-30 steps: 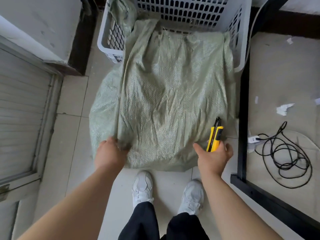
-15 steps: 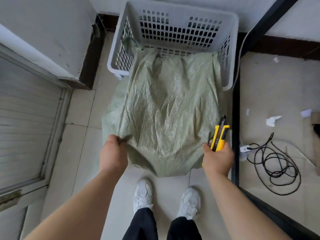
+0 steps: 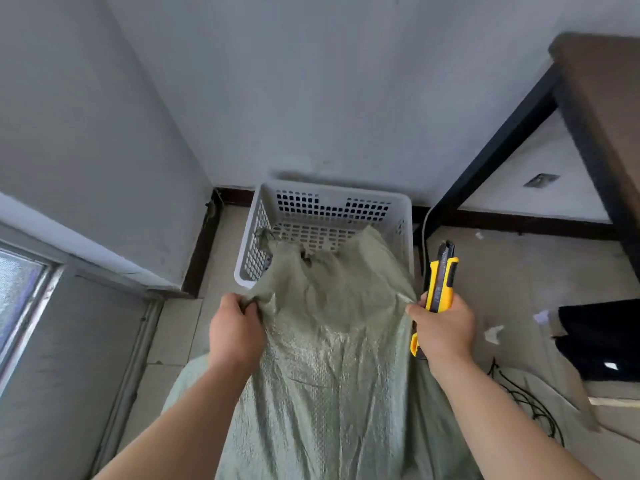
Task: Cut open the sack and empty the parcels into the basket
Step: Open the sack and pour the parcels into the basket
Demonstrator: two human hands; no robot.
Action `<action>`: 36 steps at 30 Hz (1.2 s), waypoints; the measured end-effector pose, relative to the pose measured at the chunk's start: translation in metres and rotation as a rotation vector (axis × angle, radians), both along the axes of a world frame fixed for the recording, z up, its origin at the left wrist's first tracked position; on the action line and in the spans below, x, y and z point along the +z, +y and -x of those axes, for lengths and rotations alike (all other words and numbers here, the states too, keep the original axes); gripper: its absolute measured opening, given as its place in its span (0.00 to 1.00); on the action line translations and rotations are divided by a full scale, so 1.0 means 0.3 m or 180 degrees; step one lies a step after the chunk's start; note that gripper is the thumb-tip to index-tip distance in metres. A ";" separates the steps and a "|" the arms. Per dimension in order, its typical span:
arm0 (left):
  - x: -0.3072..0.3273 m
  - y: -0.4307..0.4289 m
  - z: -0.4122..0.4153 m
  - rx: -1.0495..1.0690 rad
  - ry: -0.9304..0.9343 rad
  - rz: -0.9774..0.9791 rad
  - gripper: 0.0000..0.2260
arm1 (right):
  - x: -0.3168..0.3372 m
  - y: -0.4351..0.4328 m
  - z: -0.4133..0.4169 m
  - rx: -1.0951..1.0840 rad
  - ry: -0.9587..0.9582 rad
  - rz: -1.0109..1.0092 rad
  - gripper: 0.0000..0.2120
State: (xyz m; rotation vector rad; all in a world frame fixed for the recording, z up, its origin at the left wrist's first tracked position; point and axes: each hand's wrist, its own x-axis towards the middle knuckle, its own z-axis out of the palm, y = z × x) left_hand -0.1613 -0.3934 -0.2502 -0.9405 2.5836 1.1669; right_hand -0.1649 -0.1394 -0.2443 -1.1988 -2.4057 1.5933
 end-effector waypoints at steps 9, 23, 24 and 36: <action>0.088 0.068 0.353 0.0120 0.0346 -0.0008 0.06 | 0.064 -0.002 0.338 0.0073 0.0240 -0.0061 0.11; 0.048 0.063 0.677 0.0318 0.0324 0.0056 0.07 | 0.019 0.066 0.659 0.0265 0.0185 -0.0003 0.07; 0.059 0.054 0.685 0.0363 0.0340 0.0050 0.07 | 0.029 0.068 0.670 0.0204 0.0207 -0.0006 0.07; 0.072 0.041 0.808 0.0179 0.0529 -0.0018 0.04 | 0.028 0.056 0.723 -0.0372 0.0251 -0.0027 0.07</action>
